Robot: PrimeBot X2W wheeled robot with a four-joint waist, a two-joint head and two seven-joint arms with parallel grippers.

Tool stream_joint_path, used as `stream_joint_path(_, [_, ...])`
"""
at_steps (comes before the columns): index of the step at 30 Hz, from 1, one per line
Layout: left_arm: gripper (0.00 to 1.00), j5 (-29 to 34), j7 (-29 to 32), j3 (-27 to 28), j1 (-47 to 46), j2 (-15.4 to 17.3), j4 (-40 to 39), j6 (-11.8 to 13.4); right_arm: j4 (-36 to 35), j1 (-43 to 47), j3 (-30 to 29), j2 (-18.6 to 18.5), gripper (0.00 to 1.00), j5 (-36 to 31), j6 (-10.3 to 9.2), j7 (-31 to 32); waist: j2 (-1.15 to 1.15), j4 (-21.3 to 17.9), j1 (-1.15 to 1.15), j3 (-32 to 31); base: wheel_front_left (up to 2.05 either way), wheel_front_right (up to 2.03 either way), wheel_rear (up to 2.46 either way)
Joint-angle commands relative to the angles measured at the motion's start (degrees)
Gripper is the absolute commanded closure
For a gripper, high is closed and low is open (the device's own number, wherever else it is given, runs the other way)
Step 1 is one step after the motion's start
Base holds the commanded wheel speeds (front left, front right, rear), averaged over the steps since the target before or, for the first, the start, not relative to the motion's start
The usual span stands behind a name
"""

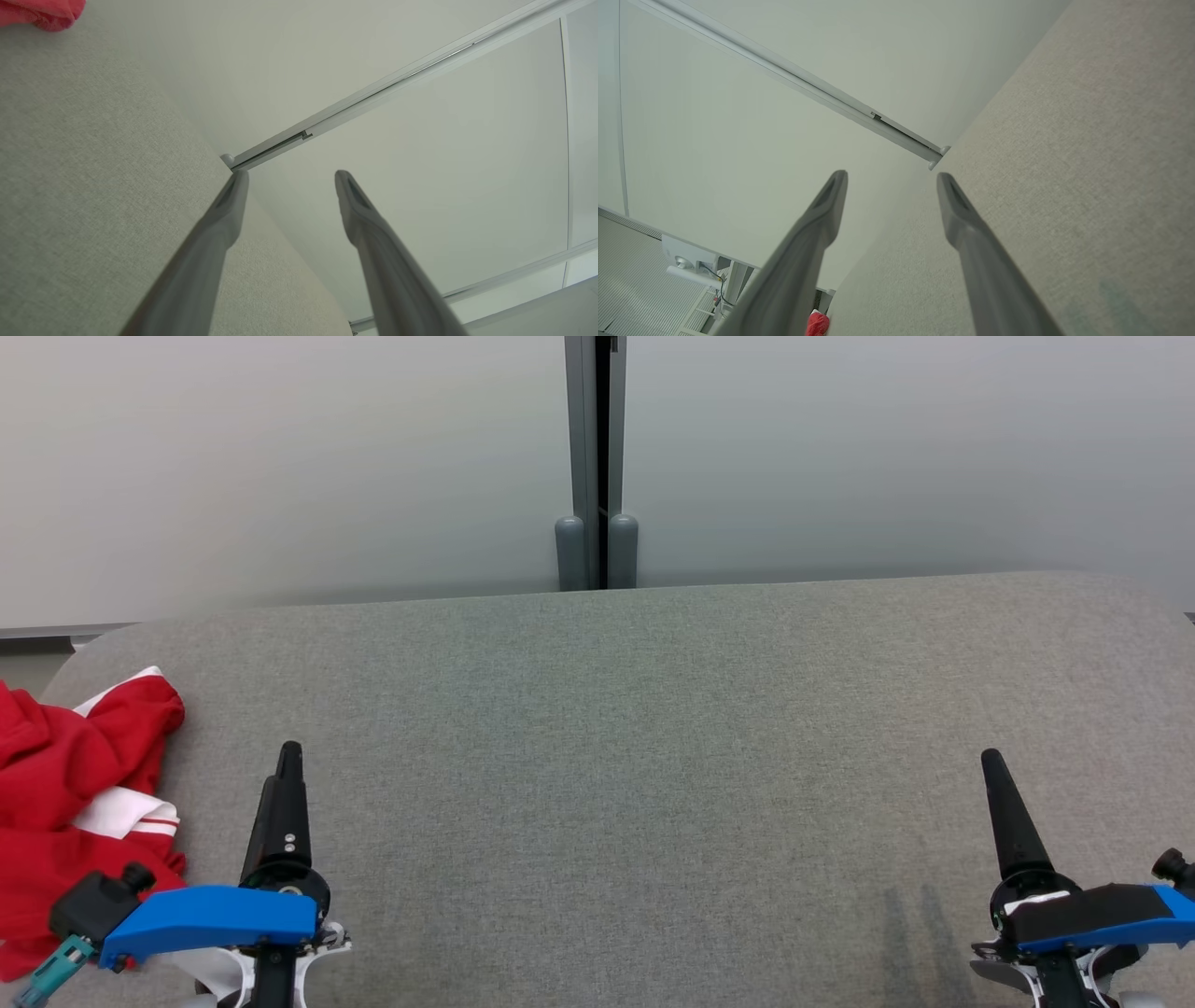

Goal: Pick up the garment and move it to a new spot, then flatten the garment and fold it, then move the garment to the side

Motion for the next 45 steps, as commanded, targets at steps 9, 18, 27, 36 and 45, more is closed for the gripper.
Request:
stream_joint_path(9, [0.00, 12.4, -2.4, -2.8, -0.7, 1.7, -0.7, -0.1, -1.6, -0.6, 1.2, -1.9, 0.00, -13.5, 0.11, -2.0, 0.00, -0.1, 0.00, -0.4, 0.00, 0.00, 0.00])
stream_joint_path(18, [0.00, 21.8, -4.1, -4.6, 0.0, 2.7, 1.0, 0.3, -2.7, 0.4, 1.4, -1.9, 0.00, -23.0, 0.11, -2.2, 0.00, -0.2, 0.00, -0.7, 0.00, 0.00, 0.00])
stream_joint_path(27, [0.00, 28.2, -5.5, -5.6, 0.2, 3.2, 3.0, 1.0, -3.5, 1.2, 1.5, -2.0, 0.00, -30.4, 0.12, -2.4, 0.00, -0.5, 0.00, -1.1, 0.00, 0.00, 0.00])
stream_joint_path(36, [0.00, 34.3, -7.0, -6.8, 0.1, 3.5, 4.8, 1.5, -3.4, 1.5, 1.4, -1.7, 0.00, -37.1, 0.13, -2.7, 0.00, -0.6, 0.00, -1.3, 0.00, 0.00, 0.00])
stream_joint_path(45, [0.00, 39.4, -8.4, -7.7, 0.0, 3.7, 6.5, 1.8, -2.8, 2.0, 1.6, -1.2, 0.00, -42.4, 0.13, -3.5, 0.00, -0.8, 0.00, -1.2, 0.00, 0.00, 0.00])
